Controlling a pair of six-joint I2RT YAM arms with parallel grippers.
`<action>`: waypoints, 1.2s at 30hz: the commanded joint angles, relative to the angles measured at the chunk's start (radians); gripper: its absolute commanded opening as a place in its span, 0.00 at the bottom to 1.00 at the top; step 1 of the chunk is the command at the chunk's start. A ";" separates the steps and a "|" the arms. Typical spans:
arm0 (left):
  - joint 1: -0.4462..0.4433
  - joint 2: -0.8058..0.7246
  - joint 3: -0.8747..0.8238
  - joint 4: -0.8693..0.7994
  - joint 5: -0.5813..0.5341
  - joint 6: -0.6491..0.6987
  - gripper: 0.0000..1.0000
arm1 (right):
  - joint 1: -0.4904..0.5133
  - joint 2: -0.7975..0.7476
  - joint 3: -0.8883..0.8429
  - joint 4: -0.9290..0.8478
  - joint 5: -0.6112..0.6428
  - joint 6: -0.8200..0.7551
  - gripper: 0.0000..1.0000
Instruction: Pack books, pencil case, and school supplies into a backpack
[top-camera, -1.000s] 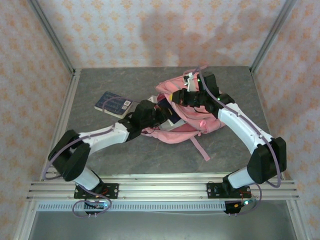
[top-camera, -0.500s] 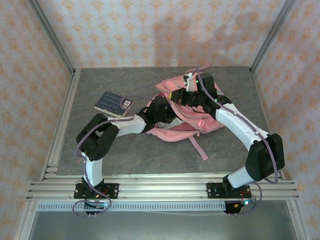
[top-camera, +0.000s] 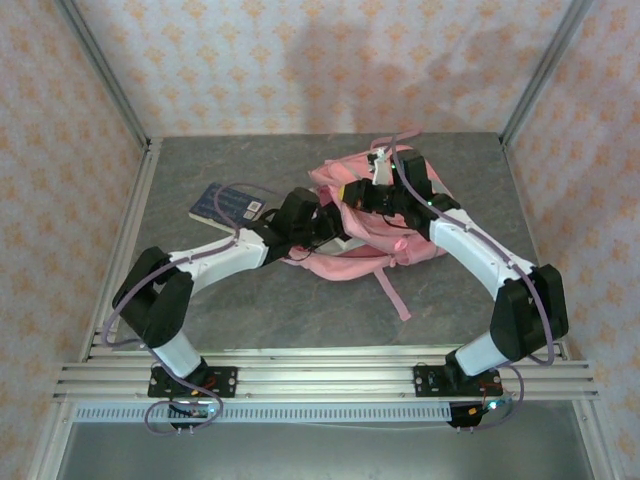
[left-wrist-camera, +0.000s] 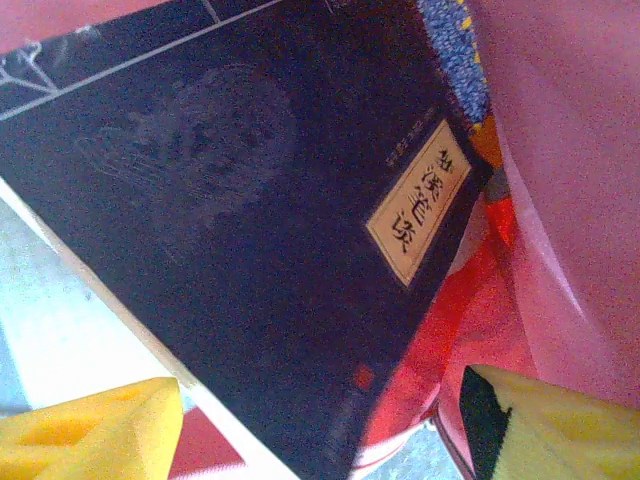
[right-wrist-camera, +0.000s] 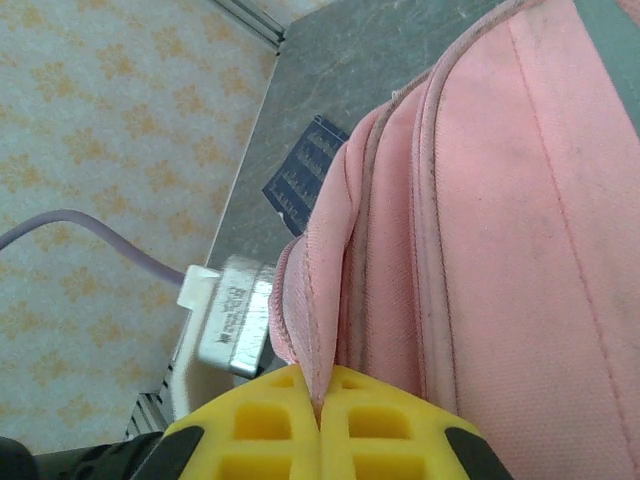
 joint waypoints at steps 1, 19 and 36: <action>0.010 -0.083 -0.008 -0.044 0.016 0.061 0.74 | -0.011 -0.021 -0.022 0.048 0.072 -0.016 0.00; 0.323 -0.238 0.017 -0.385 -0.318 0.078 0.63 | 0.083 0.131 0.062 -0.218 0.352 -0.142 0.33; 0.567 0.420 0.468 -0.520 -0.165 0.179 0.61 | 0.141 -0.095 -0.031 -0.266 0.486 -0.087 0.51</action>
